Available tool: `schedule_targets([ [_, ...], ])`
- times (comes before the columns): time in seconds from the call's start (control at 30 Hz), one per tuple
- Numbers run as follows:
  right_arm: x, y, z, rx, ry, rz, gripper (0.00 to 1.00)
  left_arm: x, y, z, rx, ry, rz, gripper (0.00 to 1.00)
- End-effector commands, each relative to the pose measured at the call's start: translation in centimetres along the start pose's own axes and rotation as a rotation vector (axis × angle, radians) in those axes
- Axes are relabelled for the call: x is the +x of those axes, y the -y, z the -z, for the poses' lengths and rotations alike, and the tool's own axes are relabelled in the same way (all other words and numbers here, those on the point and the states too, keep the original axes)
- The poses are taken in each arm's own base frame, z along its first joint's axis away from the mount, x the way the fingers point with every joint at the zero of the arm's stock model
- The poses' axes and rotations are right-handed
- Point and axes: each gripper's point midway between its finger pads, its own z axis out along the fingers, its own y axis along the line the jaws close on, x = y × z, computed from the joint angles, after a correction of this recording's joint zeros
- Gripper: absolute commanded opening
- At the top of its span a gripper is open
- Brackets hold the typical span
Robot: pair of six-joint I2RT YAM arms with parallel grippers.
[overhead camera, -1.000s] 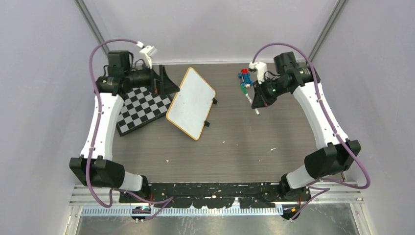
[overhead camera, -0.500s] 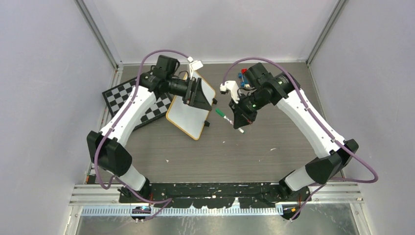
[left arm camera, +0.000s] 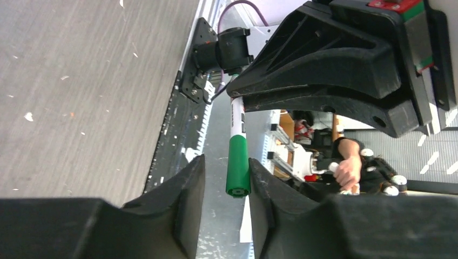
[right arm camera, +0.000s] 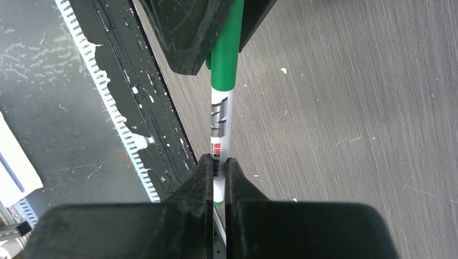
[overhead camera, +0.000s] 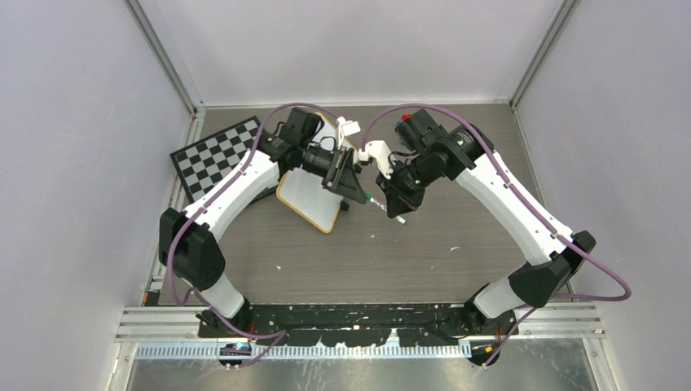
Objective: Write a sentence on the whiteboard
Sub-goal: Pass from the right arm to the left, then pass from the left arm to the right
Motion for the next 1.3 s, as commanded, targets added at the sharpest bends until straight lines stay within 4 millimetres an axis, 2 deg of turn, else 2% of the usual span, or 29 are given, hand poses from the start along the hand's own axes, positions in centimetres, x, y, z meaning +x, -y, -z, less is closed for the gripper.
schedule_targets([
  [0.0,-0.9,-0.4,1.3,0.032,0.034,0.045,0.0,-0.1,1.1,-0.6,0.065,-0.002,-0.009,0.3],
  [0.13,-1.1,-0.6,1.3,0.022,0.041,0.051,0.0,-0.3,1.2,-0.8,0.089,0.007,0.004,0.13],
  [0.3,-1.4,-0.8,1.7,0.021,0.056,0.064,0.01,-0.6,2.0,-0.6,0.115,0.023,-0.021,0.0],
  [0.33,-1.6,-0.5,1.8,0.04,0.063,0.055,0.1,-0.7,2.2,-0.5,0.121,0.029,-0.025,0.0],
  [0.4,-2.2,0.5,2.2,0.106,0.095,0.027,0.43,-0.9,2.3,-0.3,0.129,0.05,-0.032,0.0],
  [0.47,-3.6,1.7,3.5,0.15,0.205,-0.029,0.7,-1.5,1.9,0.5,0.131,0.095,-0.002,0.0],
  [0.5,-4.4,2.0,4.6,0.131,0.289,-0.069,0.8,-2.2,1.8,1.0,0.134,0.133,0.0,0.0],
  [0.53,-5.0,2.2,5.6,0.11,0.357,-0.117,0.81,-2.9,1.5,1.7,0.136,0.18,0.003,0.0],
  [0.6,-5.7,3.9,7.7,0.117,0.468,-0.218,0.82,-4.2,2.0,2.6,0.162,0.258,-0.046,0.0],
  [0.7,-7.0,4.9,8.8,0.09,0.573,-0.337,0.83,-5.2,3.1,3.2,0.209,0.32,-0.083,0.0],
  [0.9,-9.5,3.4,7.9,-0.157,0.678,-0.51,0.78,-7.1,5.1,4.0,0.303,0.424,-0.123,0.0],
  [1.07,-10.1,3.0,7.5,-0.232,0.695,-0.557,0.74,-7.7,5.5,4.3,0.314,0.459,-0.128,0.0],
  [1.17,-10.4,2.6,7.5,-0.28,0.704,-0.565,0.59,-7.7,5.6,4.3,0.322,0.46,-0.125,0.0],
  [1.27,-11.0,2.0,8.0,-0.338,0.717,-0.577,0.52,-7.6,5.6,4.3,0.322,0.464,-0.123,0.0],
])
